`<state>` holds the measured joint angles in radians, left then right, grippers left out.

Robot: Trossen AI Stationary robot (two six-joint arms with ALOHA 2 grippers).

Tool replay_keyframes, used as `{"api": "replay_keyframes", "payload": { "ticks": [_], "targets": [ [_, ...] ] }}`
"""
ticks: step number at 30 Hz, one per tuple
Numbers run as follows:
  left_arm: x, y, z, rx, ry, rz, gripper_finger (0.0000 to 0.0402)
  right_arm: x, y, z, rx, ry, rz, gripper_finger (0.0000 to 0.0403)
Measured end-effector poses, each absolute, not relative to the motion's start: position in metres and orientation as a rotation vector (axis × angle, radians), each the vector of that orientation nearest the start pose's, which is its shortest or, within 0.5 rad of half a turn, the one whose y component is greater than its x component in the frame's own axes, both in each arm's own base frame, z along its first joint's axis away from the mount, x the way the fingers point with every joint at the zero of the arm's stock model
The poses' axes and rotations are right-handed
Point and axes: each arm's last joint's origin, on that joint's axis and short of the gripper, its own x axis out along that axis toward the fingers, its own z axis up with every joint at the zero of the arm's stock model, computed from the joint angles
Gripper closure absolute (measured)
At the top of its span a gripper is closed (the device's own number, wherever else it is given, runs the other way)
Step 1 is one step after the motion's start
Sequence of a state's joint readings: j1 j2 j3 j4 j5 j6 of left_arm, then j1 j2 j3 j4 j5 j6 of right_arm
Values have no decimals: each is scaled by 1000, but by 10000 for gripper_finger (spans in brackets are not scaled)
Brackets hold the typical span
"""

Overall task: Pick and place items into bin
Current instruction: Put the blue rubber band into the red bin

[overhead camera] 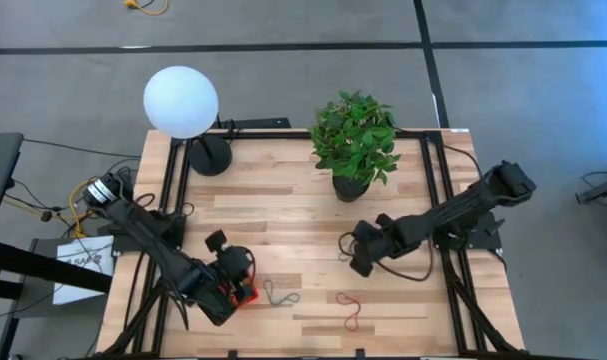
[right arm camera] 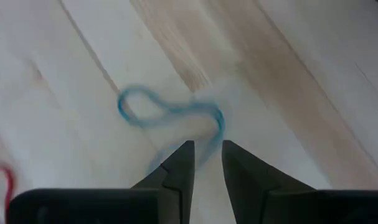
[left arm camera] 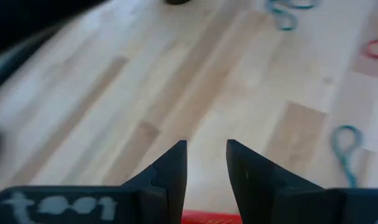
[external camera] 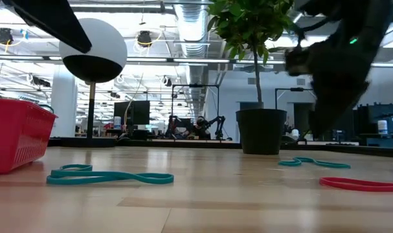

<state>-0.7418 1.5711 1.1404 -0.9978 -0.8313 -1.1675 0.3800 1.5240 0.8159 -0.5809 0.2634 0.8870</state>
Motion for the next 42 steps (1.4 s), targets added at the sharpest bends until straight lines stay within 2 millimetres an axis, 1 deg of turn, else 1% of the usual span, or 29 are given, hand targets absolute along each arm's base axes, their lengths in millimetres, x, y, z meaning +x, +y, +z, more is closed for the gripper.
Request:
{"api": "replay_keyframes", "payload": {
  "ticks": [3, 8, 11, 16, 32, 37, 42],
  "targets": [
    [224, -176, 227, -54, 753, 547, 299, 251, 84, 154, 315, 1151, -397, 327],
    [224, -176, 226, -59, 763, 542, 299, 264, 78, 141, 372, 1164, -380, 327],
    [224, -176, 226, -58, 763, 541, 299, 266, 72, 130, 365, 1202, -417, 327],
    [224, -176, 226, -58, 763, 541, 299, 270, 68, 121, 364, 1233, -447, 327],
    [224, -176, 226, -53, 764, 540, 299, 270, 64, 120, 302, 1207, -471, 337],
    [224, -175, 226, -52, 764, 540, 299, 271, 61, 119, 242, 1198, -484, 337],
    [224, -175, 226, -51, 764, 540, 299, 274, 59, 119, 249, 1163, -491, 338]
  ]
}}
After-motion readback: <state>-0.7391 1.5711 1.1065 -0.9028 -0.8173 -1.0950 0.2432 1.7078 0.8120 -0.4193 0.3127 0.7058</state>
